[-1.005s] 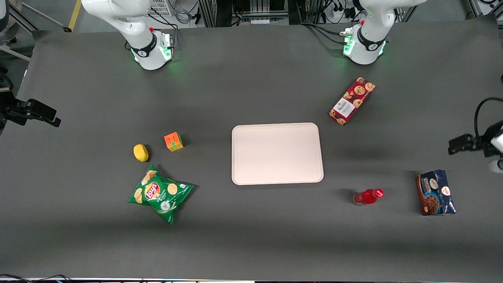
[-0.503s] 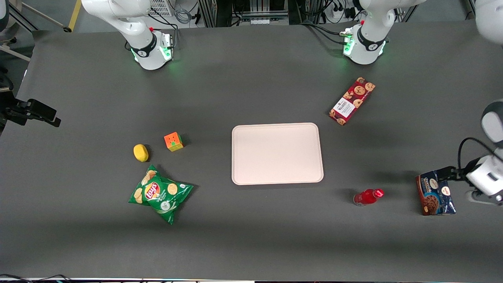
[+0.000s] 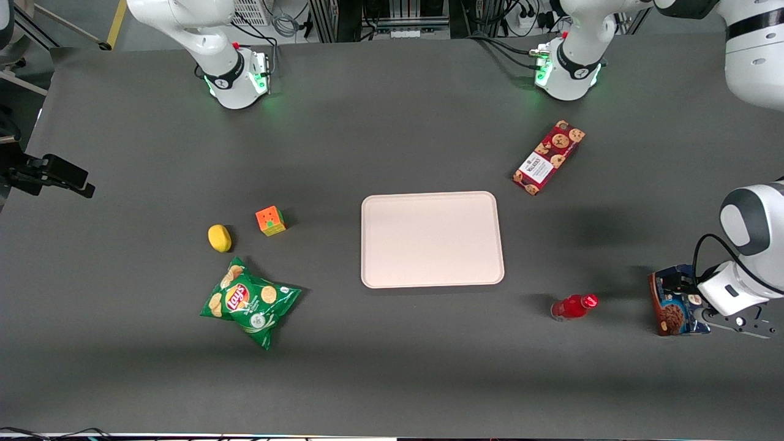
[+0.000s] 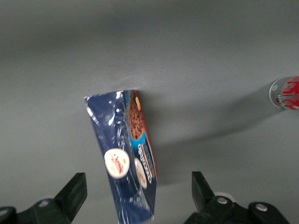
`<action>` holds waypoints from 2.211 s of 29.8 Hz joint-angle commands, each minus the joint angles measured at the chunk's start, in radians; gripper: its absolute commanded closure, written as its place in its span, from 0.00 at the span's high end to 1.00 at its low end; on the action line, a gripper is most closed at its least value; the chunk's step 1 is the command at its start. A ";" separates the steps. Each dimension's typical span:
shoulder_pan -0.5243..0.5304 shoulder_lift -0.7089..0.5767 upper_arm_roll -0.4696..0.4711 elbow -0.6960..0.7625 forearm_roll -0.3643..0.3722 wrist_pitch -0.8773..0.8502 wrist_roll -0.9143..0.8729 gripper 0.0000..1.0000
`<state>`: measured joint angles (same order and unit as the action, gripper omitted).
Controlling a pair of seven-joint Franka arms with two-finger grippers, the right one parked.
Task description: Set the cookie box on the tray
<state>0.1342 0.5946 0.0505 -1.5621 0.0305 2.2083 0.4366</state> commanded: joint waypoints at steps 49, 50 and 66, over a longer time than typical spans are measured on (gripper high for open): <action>-0.002 0.057 0.035 0.024 -0.184 -0.002 -0.105 0.00; -0.005 0.045 0.035 0.025 -0.172 -0.012 -0.107 0.00; -0.022 -0.076 0.025 0.393 -0.027 -0.514 -0.121 0.00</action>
<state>0.1232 0.5291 0.0718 -1.3130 -0.0319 1.8606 0.3350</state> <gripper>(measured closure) 0.846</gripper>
